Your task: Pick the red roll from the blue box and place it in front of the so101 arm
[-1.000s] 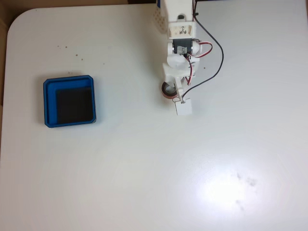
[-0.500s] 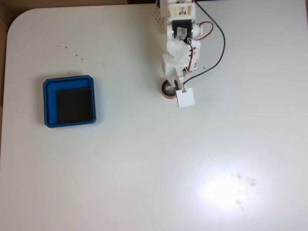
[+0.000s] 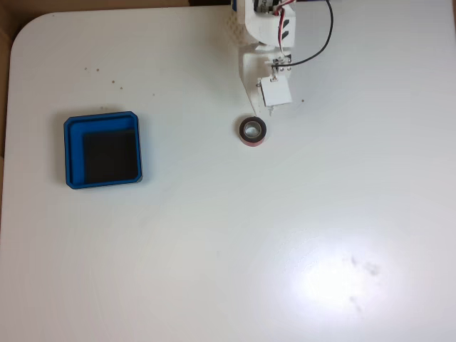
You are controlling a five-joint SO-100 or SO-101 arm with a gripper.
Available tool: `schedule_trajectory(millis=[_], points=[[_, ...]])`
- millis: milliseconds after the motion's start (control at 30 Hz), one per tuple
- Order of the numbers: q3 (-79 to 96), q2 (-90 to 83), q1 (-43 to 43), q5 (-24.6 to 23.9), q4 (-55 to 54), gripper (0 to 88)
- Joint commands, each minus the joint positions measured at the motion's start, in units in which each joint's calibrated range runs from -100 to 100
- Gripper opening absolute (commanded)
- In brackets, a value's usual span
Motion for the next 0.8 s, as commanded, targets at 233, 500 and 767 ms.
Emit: schedule_trajectory(millis=[233, 500, 767], points=[[14.59, -14.67, 0.46, -0.18, -11.6, 10.2], [28.52, -22.11, 0.07, 0.25, -22.41, 10.2], [29.15, -22.11, -0.13, 0.52, -21.83, 10.2]])
